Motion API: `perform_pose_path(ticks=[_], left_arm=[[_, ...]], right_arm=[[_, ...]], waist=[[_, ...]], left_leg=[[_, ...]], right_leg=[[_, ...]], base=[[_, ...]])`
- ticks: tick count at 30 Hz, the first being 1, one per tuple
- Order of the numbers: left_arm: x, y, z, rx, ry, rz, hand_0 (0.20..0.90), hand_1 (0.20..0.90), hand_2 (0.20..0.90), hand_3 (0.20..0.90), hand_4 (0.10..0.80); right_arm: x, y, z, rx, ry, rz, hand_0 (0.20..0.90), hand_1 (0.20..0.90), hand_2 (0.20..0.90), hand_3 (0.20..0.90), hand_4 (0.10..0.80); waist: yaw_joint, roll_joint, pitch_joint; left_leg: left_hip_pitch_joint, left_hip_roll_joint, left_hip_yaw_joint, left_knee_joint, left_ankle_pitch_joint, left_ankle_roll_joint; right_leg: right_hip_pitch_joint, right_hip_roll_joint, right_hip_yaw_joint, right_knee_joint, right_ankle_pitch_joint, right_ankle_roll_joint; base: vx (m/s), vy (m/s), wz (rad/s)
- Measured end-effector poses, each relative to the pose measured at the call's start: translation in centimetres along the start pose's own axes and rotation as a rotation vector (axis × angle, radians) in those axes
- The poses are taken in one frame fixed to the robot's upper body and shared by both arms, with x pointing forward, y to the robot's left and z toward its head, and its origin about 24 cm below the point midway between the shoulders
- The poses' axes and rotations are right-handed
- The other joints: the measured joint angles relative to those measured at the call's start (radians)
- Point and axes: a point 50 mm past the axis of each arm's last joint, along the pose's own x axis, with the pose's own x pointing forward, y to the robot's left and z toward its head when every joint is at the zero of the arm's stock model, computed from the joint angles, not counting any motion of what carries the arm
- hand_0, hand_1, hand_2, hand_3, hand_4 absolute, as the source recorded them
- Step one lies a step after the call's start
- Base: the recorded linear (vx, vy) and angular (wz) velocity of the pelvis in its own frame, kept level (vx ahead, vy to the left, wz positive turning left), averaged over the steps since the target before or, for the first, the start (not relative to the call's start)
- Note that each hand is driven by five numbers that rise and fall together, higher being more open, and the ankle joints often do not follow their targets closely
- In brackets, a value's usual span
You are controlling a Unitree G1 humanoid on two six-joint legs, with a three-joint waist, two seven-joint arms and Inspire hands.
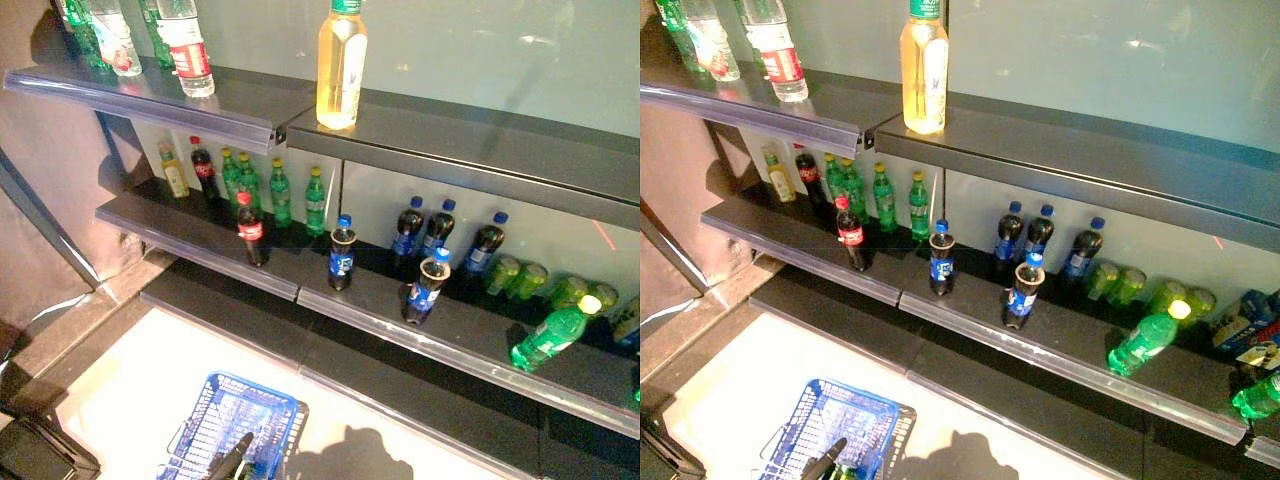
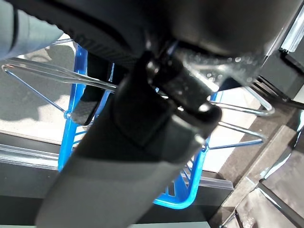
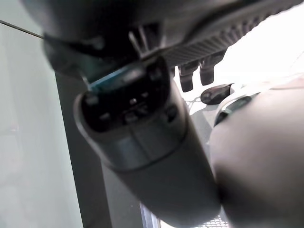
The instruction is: Pick up the drink and place into the basket.
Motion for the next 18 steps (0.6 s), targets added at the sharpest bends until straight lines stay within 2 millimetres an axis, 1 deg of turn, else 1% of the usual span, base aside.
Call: perform_pose_path(ticks=[18], left_arm=[[0.02,-0.1,0.03,0.001,-0.001,-0.003,0.3,0.3,0.3,0.2,0.1]], right_arm=[[0.12,0.1,0.28,-0.009,0.029,-0.045,0.9,0.9,0.9,0.9,0.8]], waist=[[0.001,0.0,0.002]], left_leg=[[-0.002,0.0,-0.001,0.0,0.0,0.0]], right_leg=[[-0.001,0.001,-0.001,-0.001,0.0,0.0]], base=[[0.0,0.0,0.0]])
